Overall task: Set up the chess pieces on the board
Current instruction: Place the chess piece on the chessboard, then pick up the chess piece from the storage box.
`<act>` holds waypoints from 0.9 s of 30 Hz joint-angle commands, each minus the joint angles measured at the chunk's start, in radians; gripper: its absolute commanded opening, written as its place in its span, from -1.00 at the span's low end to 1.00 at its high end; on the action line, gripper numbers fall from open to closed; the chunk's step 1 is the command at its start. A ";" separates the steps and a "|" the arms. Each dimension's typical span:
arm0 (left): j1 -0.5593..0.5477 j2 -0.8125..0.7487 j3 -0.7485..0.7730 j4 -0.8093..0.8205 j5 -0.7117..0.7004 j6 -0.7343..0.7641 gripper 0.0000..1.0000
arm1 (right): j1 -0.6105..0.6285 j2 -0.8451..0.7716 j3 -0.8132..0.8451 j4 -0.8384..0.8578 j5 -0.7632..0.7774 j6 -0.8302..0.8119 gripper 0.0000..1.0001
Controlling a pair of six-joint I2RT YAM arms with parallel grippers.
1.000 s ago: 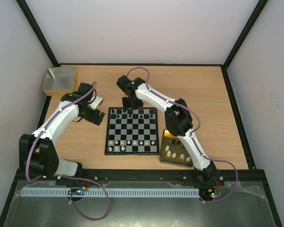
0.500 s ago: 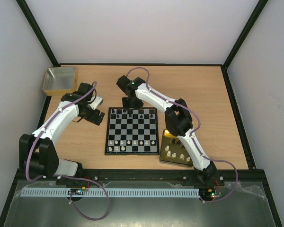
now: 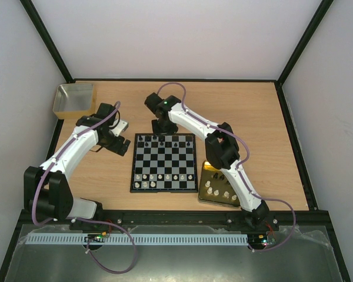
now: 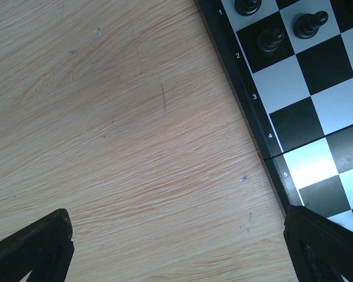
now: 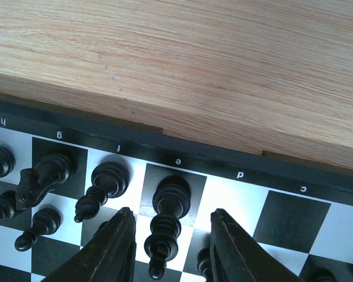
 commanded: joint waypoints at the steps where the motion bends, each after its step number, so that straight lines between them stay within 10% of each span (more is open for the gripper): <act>1: -0.005 -0.010 -0.013 -0.002 -0.005 -0.008 0.95 | -0.015 -0.057 0.036 -0.017 0.022 0.019 -0.33; 9: -0.007 -0.013 -0.010 -0.004 -0.005 -0.008 0.95 | -0.047 -0.232 -0.074 -0.031 0.084 0.031 -0.31; 27: -0.027 0.044 0.002 -0.008 0.003 -0.008 0.95 | -0.099 -1.153 -1.250 0.096 0.070 0.240 -0.16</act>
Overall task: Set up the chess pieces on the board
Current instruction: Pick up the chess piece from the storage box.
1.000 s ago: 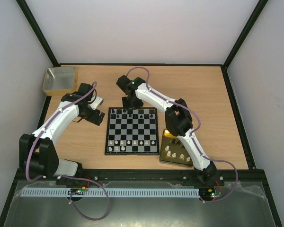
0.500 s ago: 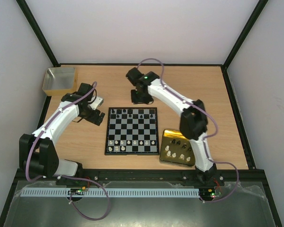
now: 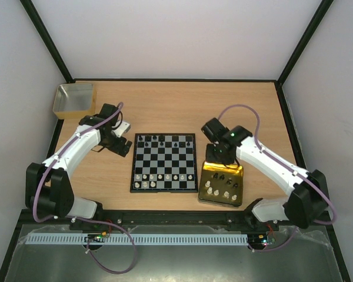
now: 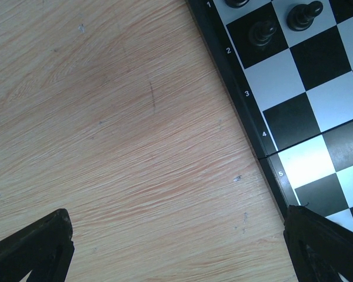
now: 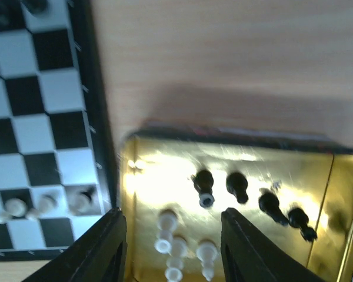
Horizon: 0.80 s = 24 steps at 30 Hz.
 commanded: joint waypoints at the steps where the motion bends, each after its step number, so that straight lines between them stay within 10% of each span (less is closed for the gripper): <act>1: -0.005 0.015 -0.001 -0.006 0.001 -0.008 0.95 | 0.004 -0.068 -0.110 0.036 -0.041 0.061 -0.16; 24: -0.005 -0.021 -0.011 -0.004 -0.018 -0.011 0.95 | -0.017 0.006 -0.249 0.176 -0.056 0.030 -0.38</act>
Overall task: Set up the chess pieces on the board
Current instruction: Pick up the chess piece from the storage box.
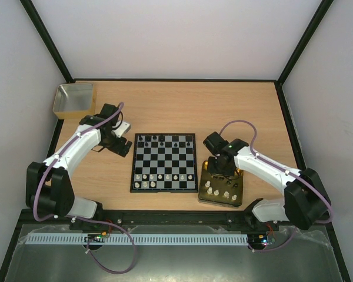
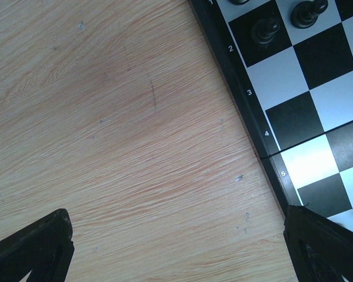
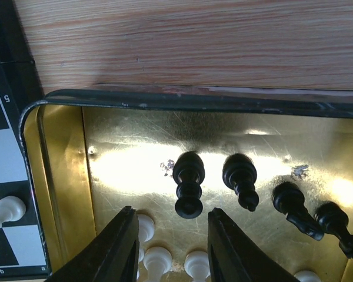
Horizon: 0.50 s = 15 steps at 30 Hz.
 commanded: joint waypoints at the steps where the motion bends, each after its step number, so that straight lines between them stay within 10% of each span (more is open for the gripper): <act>1: -0.005 -0.028 -0.012 -0.005 -0.014 -0.011 0.95 | -0.010 0.022 -0.008 0.022 0.015 -0.015 -0.38; 15: -0.005 -0.012 -0.007 -0.009 -0.013 -0.009 0.95 | -0.021 0.059 -0.021 0.027 0.011 -0.042 -0.49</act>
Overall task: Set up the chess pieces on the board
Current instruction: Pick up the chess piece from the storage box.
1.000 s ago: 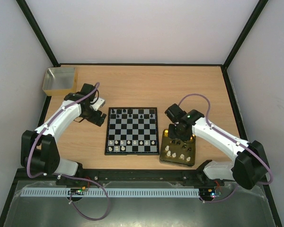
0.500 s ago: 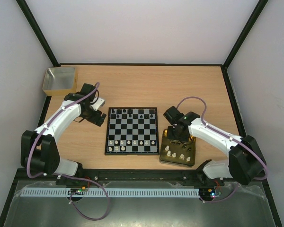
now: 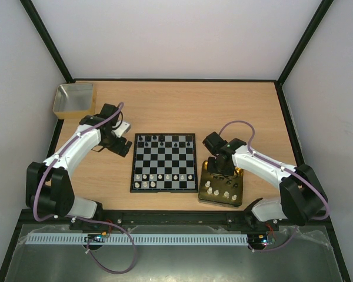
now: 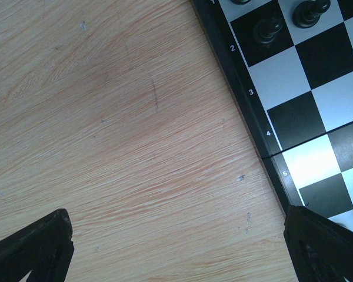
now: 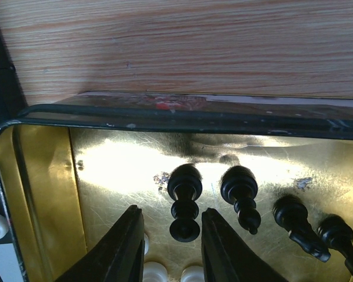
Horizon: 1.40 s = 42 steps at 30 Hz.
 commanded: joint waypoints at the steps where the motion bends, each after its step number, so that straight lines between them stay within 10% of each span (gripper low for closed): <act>1: -0.004 -0.011 -0.006 -0.009 -0.007 -0.008 0.95 | -0.004 0.011 -0.010 -0.010 0.010 -0.015 -0.49; 25: -0.005 -0.008 -0.014 0.000 -0.005 -0.009 0.95 | -0.004 0.003 0.109 -0.128 0.035 -0.042 -0.87; 42: -0.005 -0.012 -0.014 0.007 -0.013 -0.012 0.95 | 0.002 0.419 0.828 -0.275 0.043 -0.174 -0.90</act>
